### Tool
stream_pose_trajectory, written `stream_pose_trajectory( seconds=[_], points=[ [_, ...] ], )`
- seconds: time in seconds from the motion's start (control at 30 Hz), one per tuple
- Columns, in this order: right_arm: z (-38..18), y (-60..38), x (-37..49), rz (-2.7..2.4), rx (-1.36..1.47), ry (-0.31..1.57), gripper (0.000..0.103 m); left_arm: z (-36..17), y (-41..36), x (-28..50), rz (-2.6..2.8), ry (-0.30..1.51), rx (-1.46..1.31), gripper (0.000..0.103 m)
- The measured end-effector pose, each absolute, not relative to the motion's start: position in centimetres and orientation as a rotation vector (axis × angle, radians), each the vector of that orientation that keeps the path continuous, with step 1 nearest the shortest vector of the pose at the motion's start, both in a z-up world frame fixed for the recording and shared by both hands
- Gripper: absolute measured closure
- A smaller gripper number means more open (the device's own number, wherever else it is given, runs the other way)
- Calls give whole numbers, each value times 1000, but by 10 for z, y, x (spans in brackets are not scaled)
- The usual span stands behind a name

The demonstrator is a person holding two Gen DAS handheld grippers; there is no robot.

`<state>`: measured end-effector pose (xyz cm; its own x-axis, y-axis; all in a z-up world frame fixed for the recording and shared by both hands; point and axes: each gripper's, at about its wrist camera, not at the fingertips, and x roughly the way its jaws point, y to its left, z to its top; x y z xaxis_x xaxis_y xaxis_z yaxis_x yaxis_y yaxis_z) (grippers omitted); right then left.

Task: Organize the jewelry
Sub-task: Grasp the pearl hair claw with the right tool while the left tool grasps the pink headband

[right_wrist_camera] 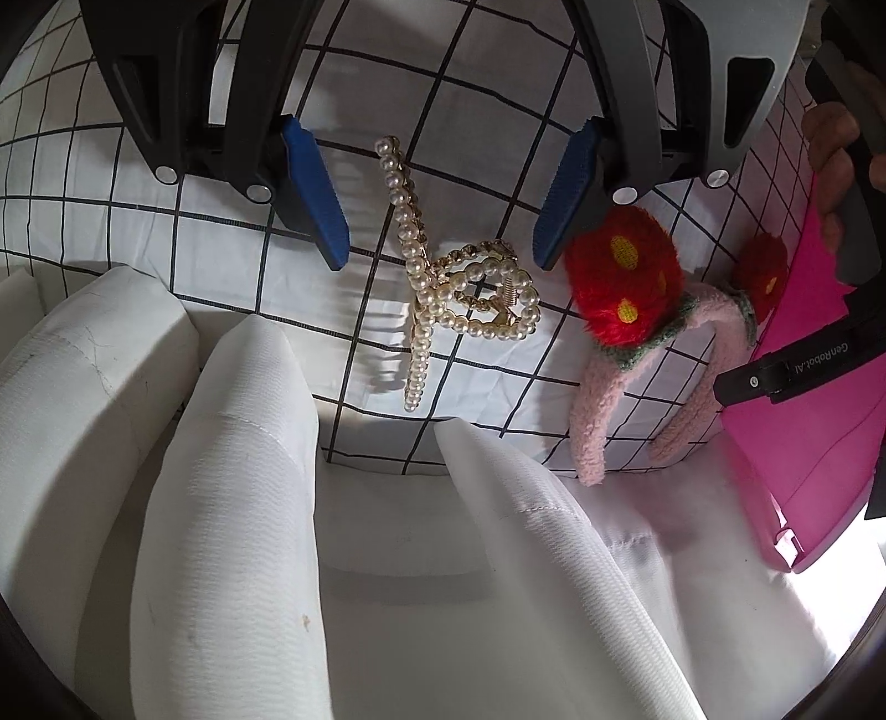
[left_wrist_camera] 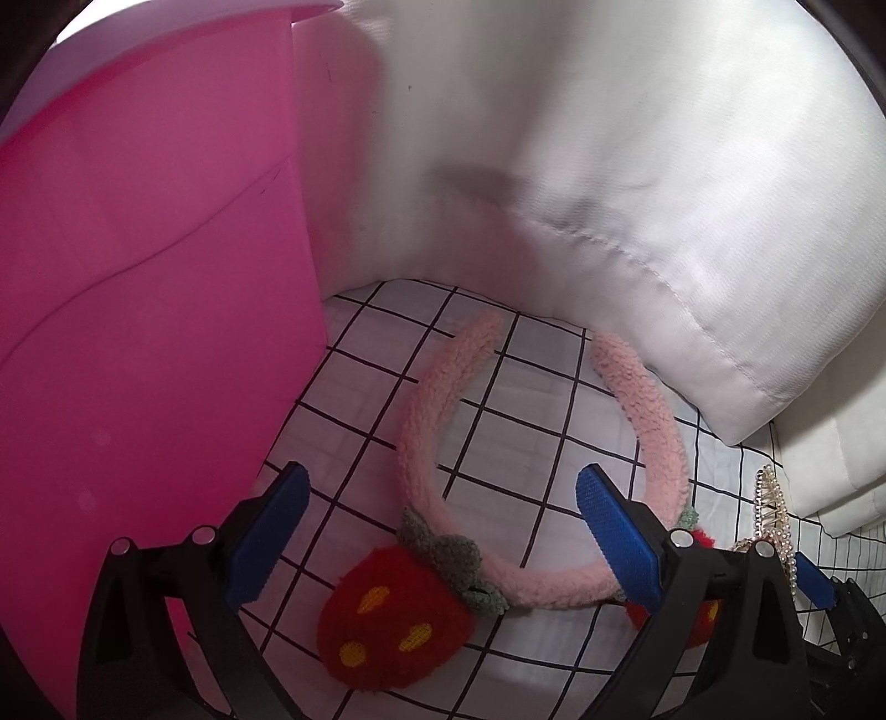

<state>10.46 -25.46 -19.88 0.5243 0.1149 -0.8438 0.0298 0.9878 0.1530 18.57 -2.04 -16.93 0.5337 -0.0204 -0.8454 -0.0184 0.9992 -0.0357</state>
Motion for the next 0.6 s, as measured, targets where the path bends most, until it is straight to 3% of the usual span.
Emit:
stream_pose_trajectory(
  seconds=[0.6],
  points=[
    [-206, -248, 119, 32, 102, 1014, 37, -203, -20, 217, 32, 1058, -32, 8]
  ],
)
